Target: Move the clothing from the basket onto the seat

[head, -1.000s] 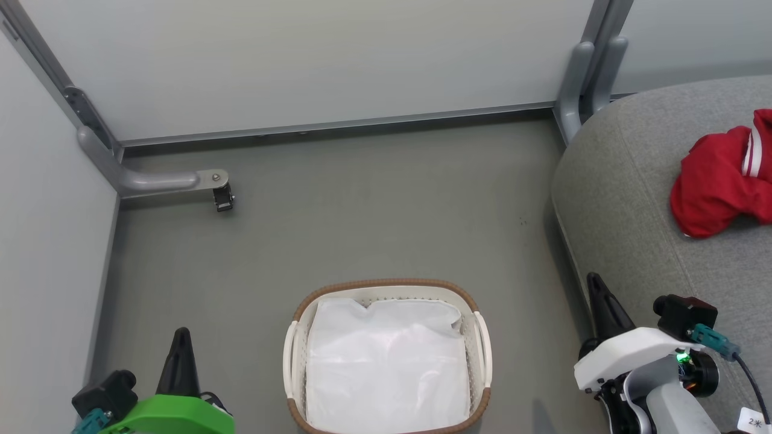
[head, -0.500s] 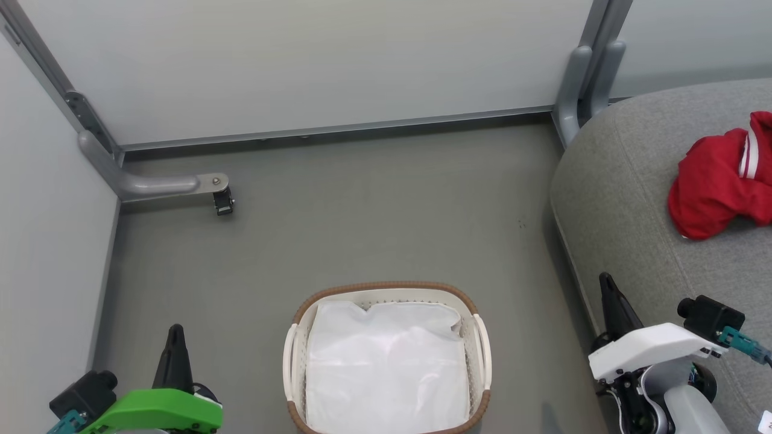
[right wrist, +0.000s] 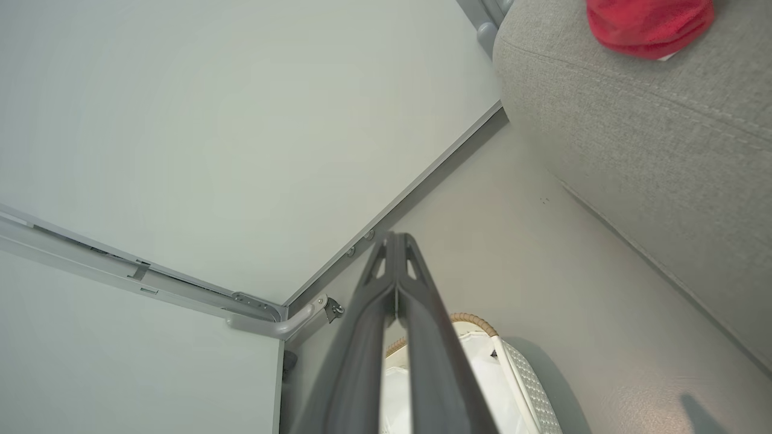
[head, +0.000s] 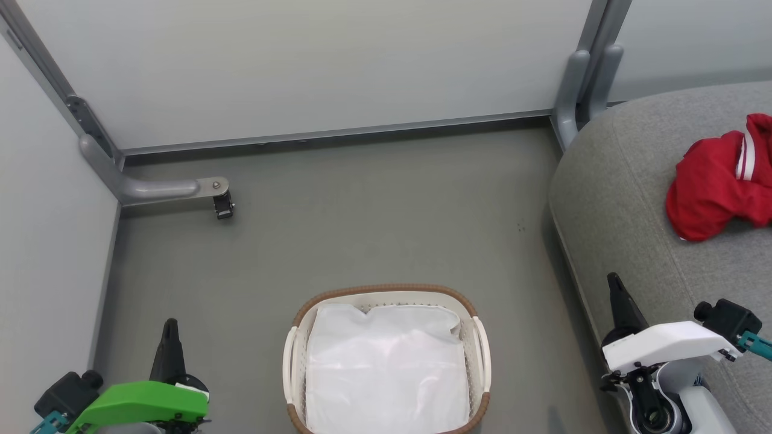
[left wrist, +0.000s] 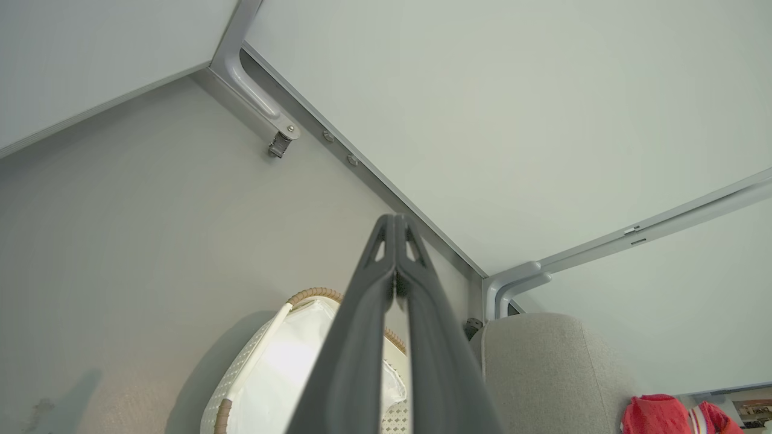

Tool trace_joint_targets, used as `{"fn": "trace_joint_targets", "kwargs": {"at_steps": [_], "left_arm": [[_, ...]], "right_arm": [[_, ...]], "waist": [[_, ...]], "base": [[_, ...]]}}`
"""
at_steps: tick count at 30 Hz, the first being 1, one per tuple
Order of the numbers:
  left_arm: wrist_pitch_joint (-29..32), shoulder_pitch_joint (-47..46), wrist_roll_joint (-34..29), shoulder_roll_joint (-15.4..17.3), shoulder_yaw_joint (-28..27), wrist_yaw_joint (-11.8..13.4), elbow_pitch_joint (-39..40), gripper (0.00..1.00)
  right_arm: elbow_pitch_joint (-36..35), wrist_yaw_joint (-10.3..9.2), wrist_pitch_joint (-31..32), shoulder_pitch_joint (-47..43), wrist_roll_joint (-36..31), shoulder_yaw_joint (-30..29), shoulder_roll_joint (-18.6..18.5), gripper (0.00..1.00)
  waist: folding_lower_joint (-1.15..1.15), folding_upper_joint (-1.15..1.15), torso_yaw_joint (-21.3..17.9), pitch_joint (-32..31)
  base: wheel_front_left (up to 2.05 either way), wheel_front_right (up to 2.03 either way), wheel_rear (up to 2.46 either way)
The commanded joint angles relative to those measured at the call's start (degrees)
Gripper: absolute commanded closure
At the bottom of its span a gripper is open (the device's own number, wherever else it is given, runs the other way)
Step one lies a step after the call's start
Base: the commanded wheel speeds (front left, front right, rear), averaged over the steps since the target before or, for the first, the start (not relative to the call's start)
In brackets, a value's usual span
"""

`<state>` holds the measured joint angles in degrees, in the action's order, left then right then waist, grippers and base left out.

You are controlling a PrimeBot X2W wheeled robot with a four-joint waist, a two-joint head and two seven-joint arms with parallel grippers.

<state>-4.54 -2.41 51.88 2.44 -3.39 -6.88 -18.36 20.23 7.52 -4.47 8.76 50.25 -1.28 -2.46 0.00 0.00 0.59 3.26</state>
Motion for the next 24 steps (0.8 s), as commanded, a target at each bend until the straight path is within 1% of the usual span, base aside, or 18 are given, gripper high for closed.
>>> {"fn": "trace_joint_targets", "kwargs": {"at_steps": [1, 24], "left_arm": [[0.47, -1.7, 1.91, 0.33, -0.24, -0.23, 1.01, 1.0], [4.32, -2.73, 15.76, 0.44, -1.37, -0.4, 2.28, 1.0]], "right_arm": [[-1.08, -0.01, 0.43, -0.12, 1.93, -0.4, -0.28, 1.0], [-3.01, -0.03, 4.26, -0.98, 16.33, -2.19, -0.38, 1.0]], "waist": [[0.0, 0.0, -0.01, -0.06], [0.0, 0.0, -0.17, -0.91]], "base": [[0.0, 0.0, 0.0], [0.0, 0.0, 0.0]]}}
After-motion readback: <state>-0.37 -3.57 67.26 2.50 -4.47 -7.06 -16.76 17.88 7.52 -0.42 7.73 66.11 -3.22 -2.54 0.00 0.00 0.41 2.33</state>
